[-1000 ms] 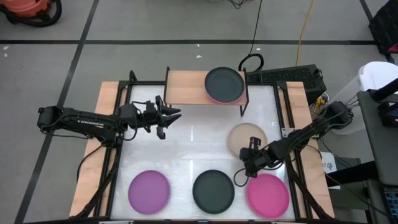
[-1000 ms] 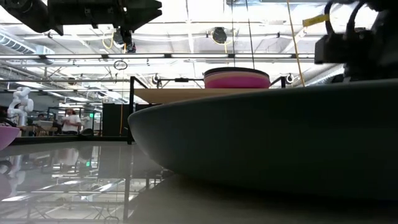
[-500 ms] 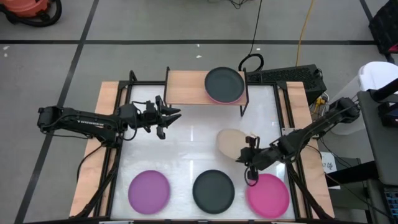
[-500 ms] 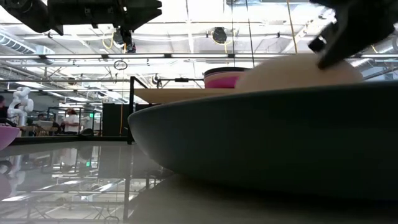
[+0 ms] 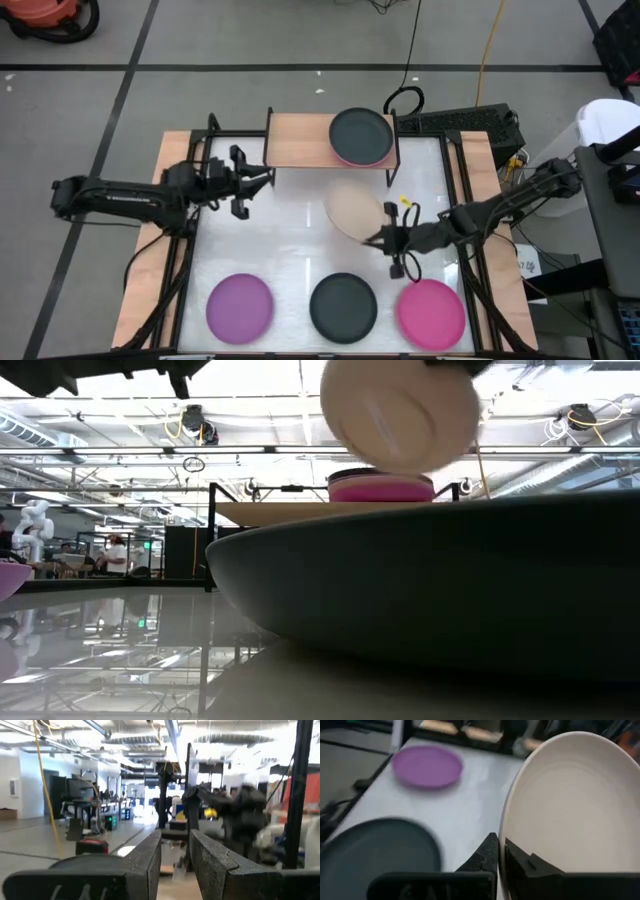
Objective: Place and stack plates onto a shelf
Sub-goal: Put the gray plate on the shelf
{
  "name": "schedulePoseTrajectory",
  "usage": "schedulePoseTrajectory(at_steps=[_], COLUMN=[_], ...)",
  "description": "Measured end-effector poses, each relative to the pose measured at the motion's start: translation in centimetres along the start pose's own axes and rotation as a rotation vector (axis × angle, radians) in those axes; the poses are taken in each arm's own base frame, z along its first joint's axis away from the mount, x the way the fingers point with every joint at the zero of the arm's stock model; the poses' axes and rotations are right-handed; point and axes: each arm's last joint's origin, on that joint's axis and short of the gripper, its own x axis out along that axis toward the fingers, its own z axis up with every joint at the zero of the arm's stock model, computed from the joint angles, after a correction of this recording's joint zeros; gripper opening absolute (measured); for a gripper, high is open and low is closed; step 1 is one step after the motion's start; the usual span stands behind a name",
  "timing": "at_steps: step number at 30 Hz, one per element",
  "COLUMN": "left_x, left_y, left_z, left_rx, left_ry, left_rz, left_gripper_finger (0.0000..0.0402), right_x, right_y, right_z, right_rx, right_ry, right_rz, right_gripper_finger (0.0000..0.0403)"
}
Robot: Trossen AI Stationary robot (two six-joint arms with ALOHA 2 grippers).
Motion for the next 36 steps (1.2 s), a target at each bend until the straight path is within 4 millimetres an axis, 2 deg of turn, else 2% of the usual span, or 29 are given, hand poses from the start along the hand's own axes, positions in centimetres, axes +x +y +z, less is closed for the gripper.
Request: schedulePoseTrajectory(at_steps=[9, 12, 16, 20, 23, 29, 36], left_x=[-1.8, -2.0, -2.0, -2.3, -3.1, -4.3, -4.2], left_y=[0.4, 0.5, 0.5, 0.5, 0.6, 0.8, 0.7], left_z=[0.6, 0.7, 0.6, 0.9, 2.0, 2.7, 2.0], left_rx=[0.037, 0.064, 0.071, 0.107, 0.119, 0.108, 0.105], left_ry=[0.076, 0.083, 0.089, 0.079, 0.018, 0.008, 0.072], left_rz=[0.113, 0.135, 0.135, 0.134, 0.142, 0.146, 0.142], left_gripper_finger=[0.0106, 0.0106, 0.0106, 0.0106, 0.0106, 0.0106, 0.0106], right_x=[1.2, 2.2, 4.2, 6.8, 8.8, 12.5, 15.5], right_y=[-4.8, -6.9, -9.3, -11.3, -12.7, -15.1, -16.8], right_z=[4.1, 5.2, 6.2, 6.6, 6.7, 6.5, 4.1], right_rx=[-0.158, -0.198, -0.231, -0.284, -0.309, -0.348, -0.304], right_ry=[-0.149, -0.174, -0.149, -0.1, -0.076, -0.129, -0.086], right_rz=[-0.215, -0.287, -0.298, -0.305, -0.299, -0.326, -0.25], right_gripper_finger=[0.0, 0.0, 0.0, 0.0, 0.0, 0.0, 0.0])
